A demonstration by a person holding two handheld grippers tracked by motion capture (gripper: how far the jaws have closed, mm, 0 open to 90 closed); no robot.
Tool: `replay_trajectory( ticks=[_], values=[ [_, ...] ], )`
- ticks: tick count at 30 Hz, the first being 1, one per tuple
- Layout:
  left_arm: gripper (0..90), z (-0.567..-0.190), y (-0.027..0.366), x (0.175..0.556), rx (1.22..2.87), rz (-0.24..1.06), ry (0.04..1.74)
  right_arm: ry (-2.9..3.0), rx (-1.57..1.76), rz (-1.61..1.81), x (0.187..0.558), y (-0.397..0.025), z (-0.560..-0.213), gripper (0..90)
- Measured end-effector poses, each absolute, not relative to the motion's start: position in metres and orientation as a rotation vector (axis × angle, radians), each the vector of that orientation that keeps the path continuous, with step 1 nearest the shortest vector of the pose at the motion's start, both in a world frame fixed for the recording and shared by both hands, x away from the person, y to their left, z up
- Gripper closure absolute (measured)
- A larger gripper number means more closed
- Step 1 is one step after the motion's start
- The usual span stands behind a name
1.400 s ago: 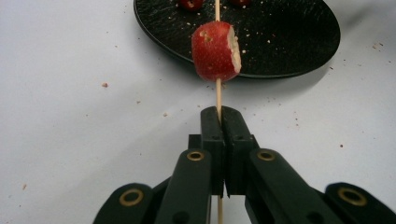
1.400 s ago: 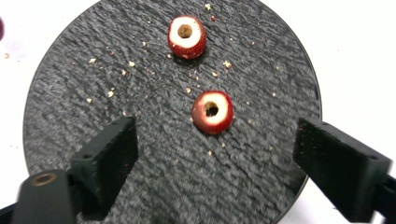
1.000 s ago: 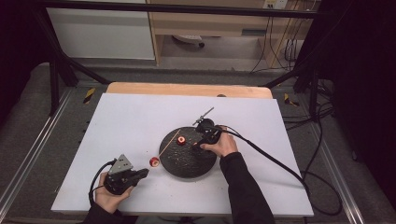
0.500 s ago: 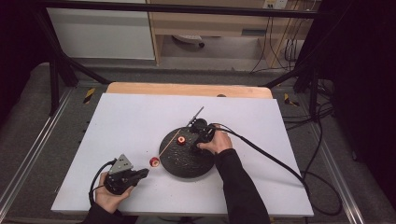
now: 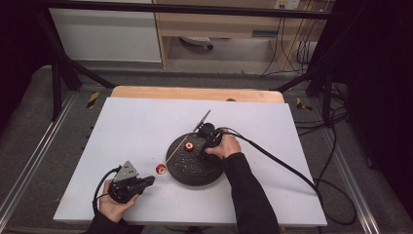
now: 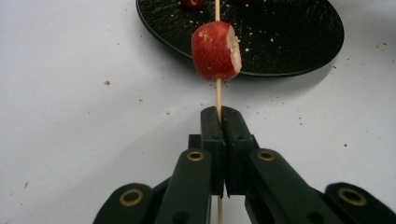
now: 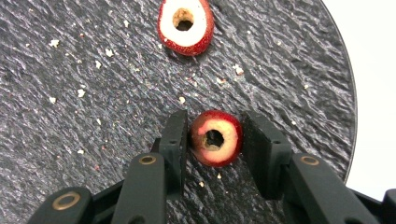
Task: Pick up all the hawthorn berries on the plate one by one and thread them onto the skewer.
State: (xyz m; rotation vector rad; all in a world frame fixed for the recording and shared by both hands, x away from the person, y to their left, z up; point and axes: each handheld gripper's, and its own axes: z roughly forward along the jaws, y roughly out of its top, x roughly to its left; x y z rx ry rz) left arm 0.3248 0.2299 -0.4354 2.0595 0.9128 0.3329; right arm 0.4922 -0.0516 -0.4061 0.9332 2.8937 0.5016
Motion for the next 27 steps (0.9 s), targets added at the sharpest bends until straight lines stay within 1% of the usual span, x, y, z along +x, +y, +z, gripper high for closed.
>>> replay_trajectory(
  ticks=[10, 14, 27],
  values=[
    [88.4, -0.435, 0.230, 0.325, 2.059, 0.336, 0.912, 2.910, 0.996, 0.502, 0.496, -0.053, -0.406, 62.9],
    [88.4, -0.435, 0.230, 0.325, 2.058, 0.338, 0.913, 2.895, 1.019, 0.516, 0.494, -0.053, -0.400, 62.9],
    [88.4, -0.435, 0.230, 0.324, 2.054, 0.346, 0.916, 2.830, 1.088, 0.706, 0.480, -0.060, -0.383, 63.0]
  ],
)
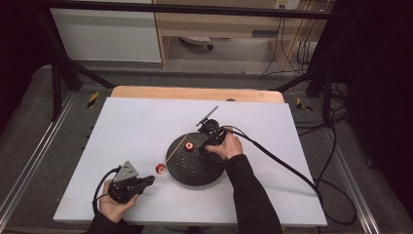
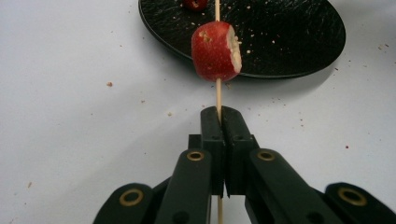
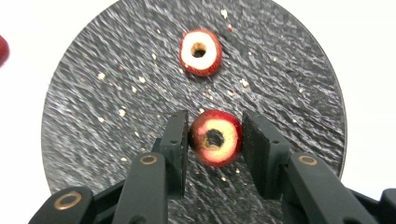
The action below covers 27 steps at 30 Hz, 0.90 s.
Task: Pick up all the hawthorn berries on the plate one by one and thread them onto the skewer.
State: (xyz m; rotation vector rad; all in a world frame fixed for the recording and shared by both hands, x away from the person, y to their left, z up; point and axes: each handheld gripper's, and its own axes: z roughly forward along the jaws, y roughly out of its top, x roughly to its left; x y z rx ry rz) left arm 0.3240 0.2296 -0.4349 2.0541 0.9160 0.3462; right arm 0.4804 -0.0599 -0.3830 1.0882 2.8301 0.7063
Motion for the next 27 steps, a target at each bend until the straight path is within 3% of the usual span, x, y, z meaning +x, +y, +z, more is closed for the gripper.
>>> replay_trajectory(
  ticks=[27],
  values=[
    [88.4, -0.434, 0.227, 0.322, 2.037, 0.354, 0.924, 2.517, 1.246, 1.355, 0.436, -0.095, -0.388, 63.1]
  ],
)
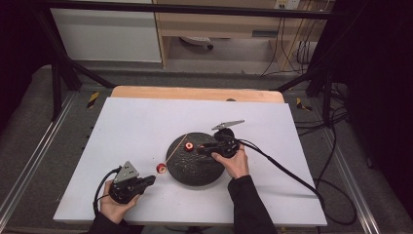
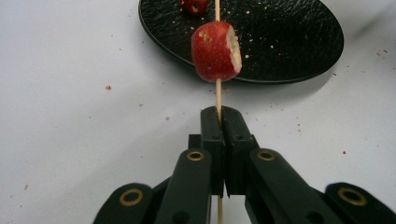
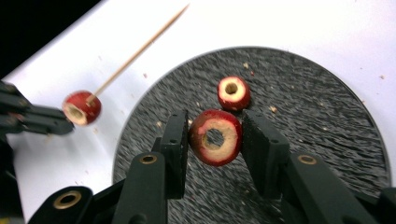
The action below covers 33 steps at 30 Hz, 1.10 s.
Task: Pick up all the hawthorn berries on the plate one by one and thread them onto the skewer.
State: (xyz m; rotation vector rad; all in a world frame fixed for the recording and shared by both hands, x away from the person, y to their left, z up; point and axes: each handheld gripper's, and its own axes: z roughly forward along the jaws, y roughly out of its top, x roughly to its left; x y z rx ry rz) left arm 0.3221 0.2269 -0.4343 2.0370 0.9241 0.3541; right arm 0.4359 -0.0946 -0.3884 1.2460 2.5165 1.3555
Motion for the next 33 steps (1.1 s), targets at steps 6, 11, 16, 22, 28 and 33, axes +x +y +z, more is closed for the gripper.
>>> replay_trajectory(
  ticks=[6, 11, 16, 22, 28, 33],
  values=[
    [88.4, -0.434, 0.227, 0.322, 2.032, 0.357, 0.927, 2.448, 1.281, 1.474, 0.428, -0.101, -0.394, 63.1],
    [88.4, -0.434, 0.226, 0.321, 2.025, 0.359, 0.930, 2.379, 1.316, 1.587, 0.421, -0.105, -0.401, 63.1],
    [88.4, -0.435, 0.224, 0.320, 2.018, 0.356, 0.934, 2.269, 1.376, 1.694, 0.415, -0.107, -0.411, 63.1],
    [88.4, -0.435, 0.223, 0.320, 2.003, 0.357, 0.947, 2.150, 1.404, 1.791, 0.410, -0.106, -0.415, 63.1],
    [88.4, -0.435, 0.221, 0.319, 1.994, 0.355, 0.950, 2.023, 1.427, 1.874, 0.408, -0.103, -0.417, 63.2],
    [88.4, -0.434, 0.220, 0.319, 1.982, 0.356, 0.953, 1.954, 1.435, 1.916, 0.408, -0.102, -0.416, 63.2]
  ],
)
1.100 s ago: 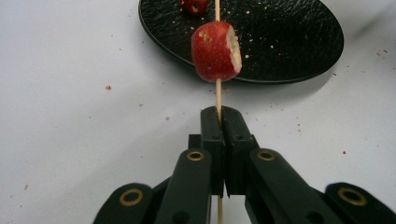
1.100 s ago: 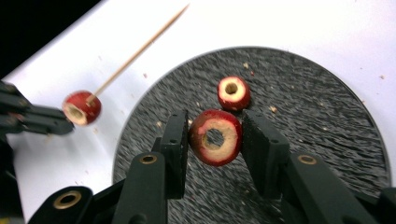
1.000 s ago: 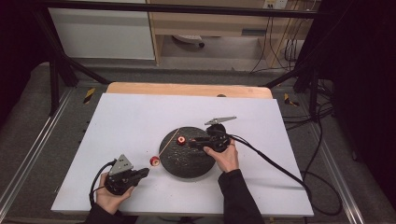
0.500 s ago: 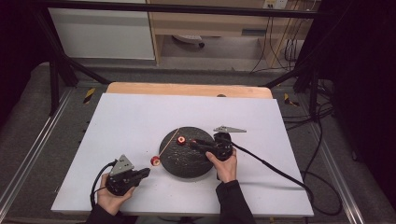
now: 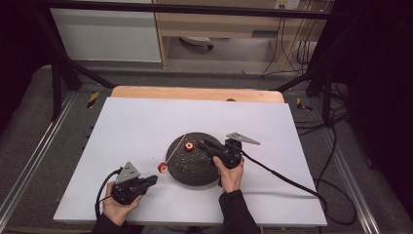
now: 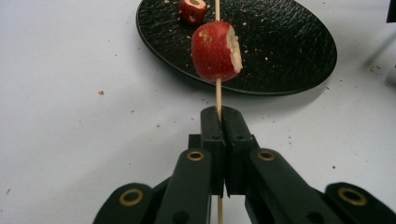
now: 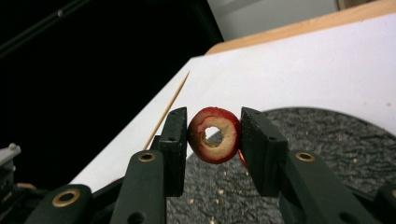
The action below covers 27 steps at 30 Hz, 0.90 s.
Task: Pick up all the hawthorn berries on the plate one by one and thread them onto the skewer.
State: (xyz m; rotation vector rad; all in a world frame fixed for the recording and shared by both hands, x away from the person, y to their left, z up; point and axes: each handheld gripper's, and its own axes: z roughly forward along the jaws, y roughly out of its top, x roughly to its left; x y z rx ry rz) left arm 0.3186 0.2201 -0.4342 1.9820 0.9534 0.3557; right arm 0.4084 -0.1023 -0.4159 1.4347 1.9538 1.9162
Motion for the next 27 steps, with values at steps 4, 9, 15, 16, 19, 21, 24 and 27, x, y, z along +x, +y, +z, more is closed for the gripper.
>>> replay_trajectory(
  ticks=[4, 9, 15, 16, 19, 21, 24, 27],
  values=[
    [88.4, -0.434, 0.219, 0.318, 1.966, 0.356, 0.962, 1.899, 1.434, 1.975, 0.410, -0.103, -0.413, 63.1],
    [88.4, -0.433, 0.217, 0.316, 1.940, 0.357, 0.969, 1.856, 1.440, 2.004, 0.412, -0.105, -0.409, 63.2],
    [88.4, -0.433, 0.213, 0.315, 1.929, 0.358, 0.970, 1.781, 1.446, 2.052, 0.418, -0.108, -0.405, 63.2],
    [88.4, -0.433, 0.212, 0.315, 1.929, 0.361, 0.970, 1.781, 1.446, 2.052, 0.418, -0.108, -0.405, 63.2],
    [88.4, -0.432, 0.210, 0.314, 1.924, 0.364, 0.972, 1.736, 1.444, 2.073, 0.421, -0.109, -0.403, 63.2],
    [88.4, -0.432, 0.208, 0.314, 1.925, 0.358, 0.970, 1.726, 1.452, 2.080, 0.422, -0.110, -0.402, 63.1],
    [88.4, -0.430, 0.204, 0.315, 1.929, 0.362, 0.968, 1.687, 1.446, 2.101, 0.424, -0.111, -0.401, 63.2],
    [88.4, -0.428, 0.201, 0.315, 1.933, 0.371, 0.965, 1.653, 1.452, 2.119, 0.425, -0.112, -0.399, 63.2]
  ],
)
